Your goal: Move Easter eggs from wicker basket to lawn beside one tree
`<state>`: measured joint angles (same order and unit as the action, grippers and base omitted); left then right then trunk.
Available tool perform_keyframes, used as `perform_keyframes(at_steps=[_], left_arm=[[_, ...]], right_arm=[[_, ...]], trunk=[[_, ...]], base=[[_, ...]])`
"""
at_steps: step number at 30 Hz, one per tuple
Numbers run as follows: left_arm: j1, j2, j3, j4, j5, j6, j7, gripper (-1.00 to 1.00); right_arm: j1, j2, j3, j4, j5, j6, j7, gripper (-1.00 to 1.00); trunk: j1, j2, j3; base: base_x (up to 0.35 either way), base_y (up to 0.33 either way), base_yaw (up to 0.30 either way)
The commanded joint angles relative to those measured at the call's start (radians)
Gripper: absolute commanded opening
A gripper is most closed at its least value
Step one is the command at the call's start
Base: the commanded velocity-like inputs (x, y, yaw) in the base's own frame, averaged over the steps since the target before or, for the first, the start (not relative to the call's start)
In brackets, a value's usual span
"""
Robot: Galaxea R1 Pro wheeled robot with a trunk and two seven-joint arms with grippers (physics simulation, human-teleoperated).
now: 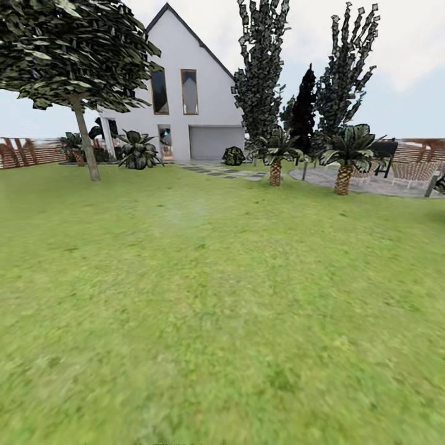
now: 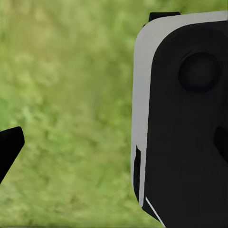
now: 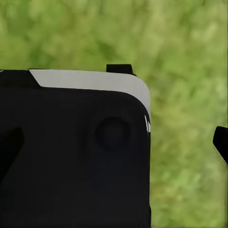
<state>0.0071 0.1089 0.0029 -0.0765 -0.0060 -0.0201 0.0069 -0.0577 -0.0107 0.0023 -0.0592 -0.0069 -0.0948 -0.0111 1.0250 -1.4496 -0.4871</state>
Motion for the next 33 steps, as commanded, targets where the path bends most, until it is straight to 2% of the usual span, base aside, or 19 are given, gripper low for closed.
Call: perform_keyframes(at_steps=[1,33], left_arm=[[0.001,0.000,0.000,-0.002,0.000,-0.001,0.001,1.00],[0.001,0.000,0.000,-0.001,-0.001,-0.001,0.000,1.00]], right_arm=[[0.000,0.000,0.000,0.001,-0.001,-0.003,-0.001,1.00],[0.000,0.000,0.000,0.001,-0.001,-0.003,-0.001,1.00]], trunk=[[0.000,0.000,-0.001],[0.000,0.000,-0.001]], base=[[0.000,0.000,0.299],[0.000,0.000,0.299]])
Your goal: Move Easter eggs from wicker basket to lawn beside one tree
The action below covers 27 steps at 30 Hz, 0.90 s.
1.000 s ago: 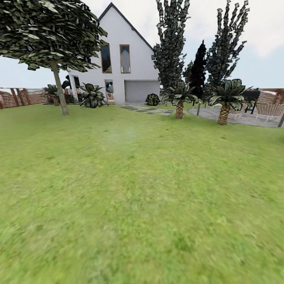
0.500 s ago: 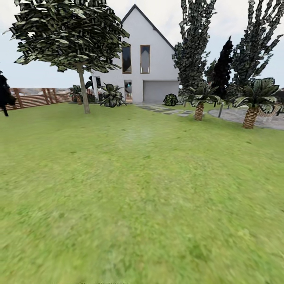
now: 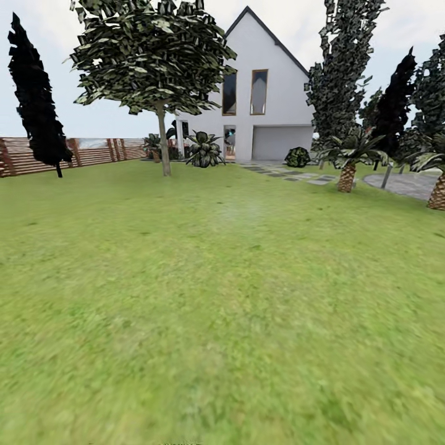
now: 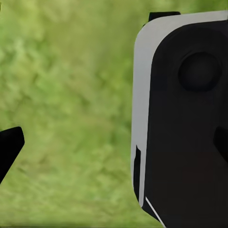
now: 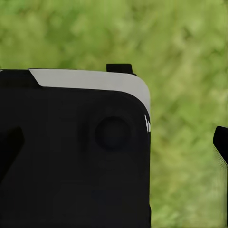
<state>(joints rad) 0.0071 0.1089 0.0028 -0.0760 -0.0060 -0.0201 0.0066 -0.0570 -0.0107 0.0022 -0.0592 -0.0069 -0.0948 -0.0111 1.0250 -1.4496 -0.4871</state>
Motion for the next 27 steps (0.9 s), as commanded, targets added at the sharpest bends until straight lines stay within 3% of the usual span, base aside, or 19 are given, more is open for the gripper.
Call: perform_keyframes(at_steps=[1,27], left_arm=[[0.001,0.000,0.000,-0.002,-0.001,-0.001,0.001,1.00],[0.001,0.000,0.000,-0.002,0.000,-0.001,0.001,1.00]], right_arm=[[-0.001,0.000,0.000,0.001,-0.001,-0.003,-0.001,1.00],[-0.001,0.000,0.000,0.001,-0.001,-0.003,-0.001,1.00]], trunk=[[0.000,0.000,-0.001],[0.000,0.000,-0.001]], base=[[0.000,0.000,0.299],[0.000,0.000,0.299]])
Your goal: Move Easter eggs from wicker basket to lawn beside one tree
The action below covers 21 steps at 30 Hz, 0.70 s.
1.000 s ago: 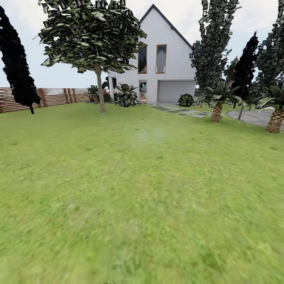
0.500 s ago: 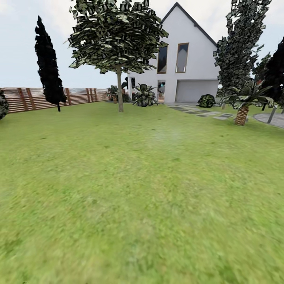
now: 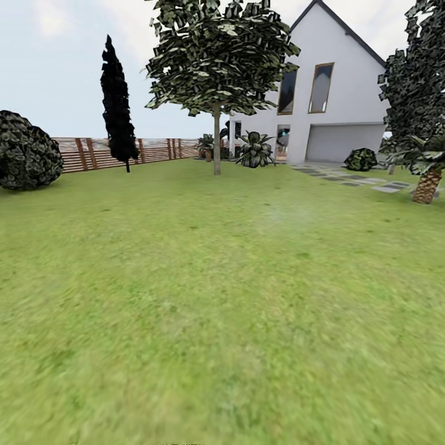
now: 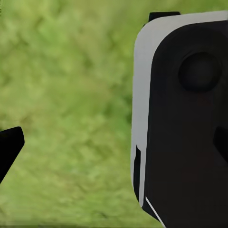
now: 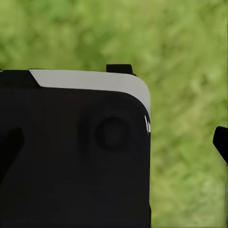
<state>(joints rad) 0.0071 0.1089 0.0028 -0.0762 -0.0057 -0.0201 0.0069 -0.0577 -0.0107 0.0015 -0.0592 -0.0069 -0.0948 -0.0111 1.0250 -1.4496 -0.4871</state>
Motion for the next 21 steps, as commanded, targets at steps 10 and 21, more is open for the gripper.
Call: perform_keyframes(at_steps=[10,21], left_arm=[[0.001,0.000,0.000,-0.002,-0.001,-0.001,0.000,1.00],[0.001,0.000,0.000,-0.002,-0.001,-0.001,0.001,1.00]], right_arm=[[-0.001,0.000,0.001,0.001,-0.001,-0.003,-0.001,1.00],[0.000,0.000,0.001,0.001,-0.001,-0.003,-0.001,1.00]], trunk=[[0.000,0.000,-0.001],[0.000,0.000,-0.001]], base=[[0.000,0.000,0.299],[0.000,0.000,0.299]])
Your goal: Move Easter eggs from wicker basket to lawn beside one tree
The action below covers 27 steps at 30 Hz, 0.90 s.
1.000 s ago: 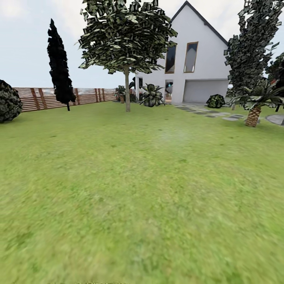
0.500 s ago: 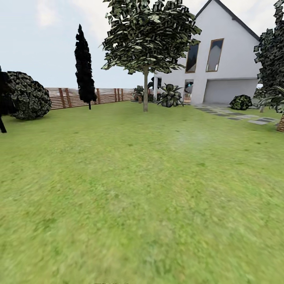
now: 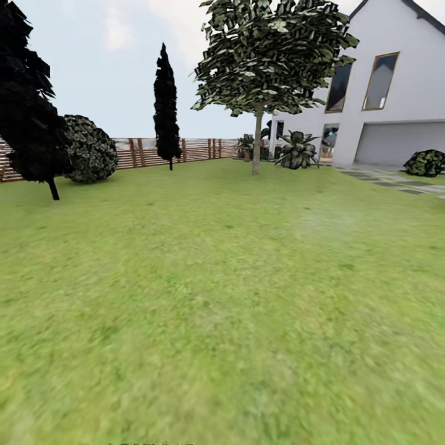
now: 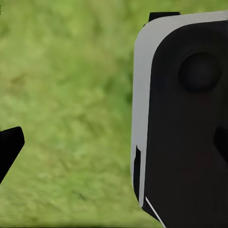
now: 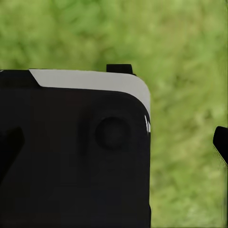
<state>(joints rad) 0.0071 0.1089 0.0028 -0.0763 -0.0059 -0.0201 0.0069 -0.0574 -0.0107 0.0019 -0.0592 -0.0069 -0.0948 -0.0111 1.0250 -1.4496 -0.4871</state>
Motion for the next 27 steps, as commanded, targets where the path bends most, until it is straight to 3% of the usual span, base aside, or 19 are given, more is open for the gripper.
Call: perform_keyframes(at_steps=[1,27], left_arm=[[0.001,0.000,0.000,-0.002,0.000,-0.001,0.001,1.00],[0.001,0.000,0.000,-0.001,0.000,-0.001,0.001,1.00]], right_arm=[[-0.001,0.000,0.000,0.001,-0.001,-0.003,-0.001,1.00],[-0.001,0.000,0.001,0.001,-0.001,-0.005,-0.001,1.00]], trunk=[[0.000,0.000,-0.001],[0.000,0.000,-0.001]], base=[[0.000,0.000,0.299],[0.000,0.000,0.299]])
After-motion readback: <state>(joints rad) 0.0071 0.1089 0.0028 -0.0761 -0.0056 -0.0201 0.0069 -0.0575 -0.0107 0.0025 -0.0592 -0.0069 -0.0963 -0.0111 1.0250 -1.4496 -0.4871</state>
